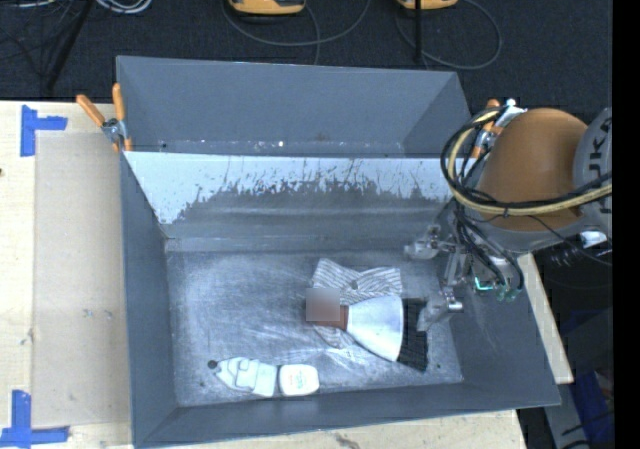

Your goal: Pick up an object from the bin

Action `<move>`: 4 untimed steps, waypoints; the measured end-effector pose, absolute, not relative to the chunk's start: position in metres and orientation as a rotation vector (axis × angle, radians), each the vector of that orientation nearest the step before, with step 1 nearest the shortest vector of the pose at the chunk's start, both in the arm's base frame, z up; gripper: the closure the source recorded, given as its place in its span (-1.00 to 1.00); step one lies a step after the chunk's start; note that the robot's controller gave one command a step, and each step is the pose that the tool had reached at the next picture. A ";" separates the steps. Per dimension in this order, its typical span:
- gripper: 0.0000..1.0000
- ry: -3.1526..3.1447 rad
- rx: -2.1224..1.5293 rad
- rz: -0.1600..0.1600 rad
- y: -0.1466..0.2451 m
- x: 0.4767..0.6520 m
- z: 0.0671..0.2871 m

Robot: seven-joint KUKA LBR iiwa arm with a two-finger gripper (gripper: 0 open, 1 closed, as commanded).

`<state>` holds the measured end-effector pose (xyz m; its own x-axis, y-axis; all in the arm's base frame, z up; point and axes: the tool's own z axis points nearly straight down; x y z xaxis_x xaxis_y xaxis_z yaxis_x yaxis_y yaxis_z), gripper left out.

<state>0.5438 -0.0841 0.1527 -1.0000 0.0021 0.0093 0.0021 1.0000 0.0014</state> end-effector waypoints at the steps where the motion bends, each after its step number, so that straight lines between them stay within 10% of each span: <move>1: -1.00 -3.139 0.000 -0.001 -0.084 0.546 0.156; 2: 1.00 -3.130 0.296 0.009 -0.074 0.551 0.088; 4: 1.00 -3.141 0.296 0.012 -0.076 0.551 0.094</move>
Offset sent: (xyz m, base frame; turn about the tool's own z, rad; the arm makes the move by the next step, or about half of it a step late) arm -0.0011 0.0129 -0.0827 -0.1886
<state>0.5512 -0.0757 0.0938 -0.9823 -0.1866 -0.0128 -0.1865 0.9824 -0.0091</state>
